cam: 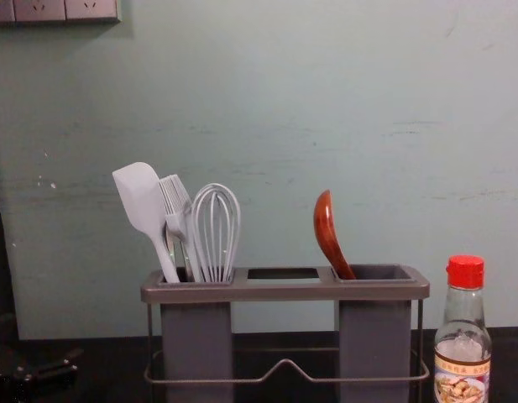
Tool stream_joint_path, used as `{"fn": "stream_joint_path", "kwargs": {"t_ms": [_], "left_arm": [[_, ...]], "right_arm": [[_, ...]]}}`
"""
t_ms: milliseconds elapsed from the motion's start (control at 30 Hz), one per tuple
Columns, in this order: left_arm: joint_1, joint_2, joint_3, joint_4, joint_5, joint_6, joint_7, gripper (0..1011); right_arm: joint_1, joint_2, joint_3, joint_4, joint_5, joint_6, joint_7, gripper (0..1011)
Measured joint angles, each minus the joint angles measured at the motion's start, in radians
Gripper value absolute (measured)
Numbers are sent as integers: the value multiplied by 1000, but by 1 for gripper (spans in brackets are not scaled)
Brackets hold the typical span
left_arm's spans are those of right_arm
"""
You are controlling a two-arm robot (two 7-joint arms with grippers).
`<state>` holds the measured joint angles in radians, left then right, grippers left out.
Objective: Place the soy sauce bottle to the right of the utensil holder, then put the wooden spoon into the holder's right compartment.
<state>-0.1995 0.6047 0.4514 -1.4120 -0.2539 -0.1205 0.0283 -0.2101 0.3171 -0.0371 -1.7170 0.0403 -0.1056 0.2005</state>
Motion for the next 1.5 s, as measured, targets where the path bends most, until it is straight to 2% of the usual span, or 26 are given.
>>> {"fn": "stream_joint_path", "kwargs": {"t_ms": [200, 233, 300, 433, 500, 633, 867, 1033, 1500], "left_arm": [[0, 0, 0, 0, 0, 0, 0, 1005], [0, 0, 0, 0, 0, 0, 0, 1005], [0, 0, 0, 0, 0, 0, 0, 1005], [0, 0, 0, 0, 0, 0, 0, 1005], [0, 0, 0, 0, 0, 0, 0, 1005], [0, 0, 0, 0, 0, 0, 0, 1005], [0, 0, 0, 0, 0, 0, 0, 1005], [0, 0, 0, 0, 0, 0, 0, 1005], [0, 0, 0, 0, 0, 0, 0, 1005]], "right_arm": [[121, -7, -8, 103, -49, 37, -15, 1003], [121, -7, -8, 103, -49, 37, -15, 1003], [179, -16, -19, 152, -75, 61, -26, 1002], [239, -28, -30, 205, -100, 84, -37, 1003], [285, -38, -38, 253, -117, 95, -45, 1002], [362, -60, -48, 334, -139, 99, -59, 1002], [449, -86, -57, 410, -162, 74, -76, 1003], [470, -94, -58, 421, -169, 66, -78, 1003], [466, -95, -59, 417, -173, 62, -80, 1003]]}}
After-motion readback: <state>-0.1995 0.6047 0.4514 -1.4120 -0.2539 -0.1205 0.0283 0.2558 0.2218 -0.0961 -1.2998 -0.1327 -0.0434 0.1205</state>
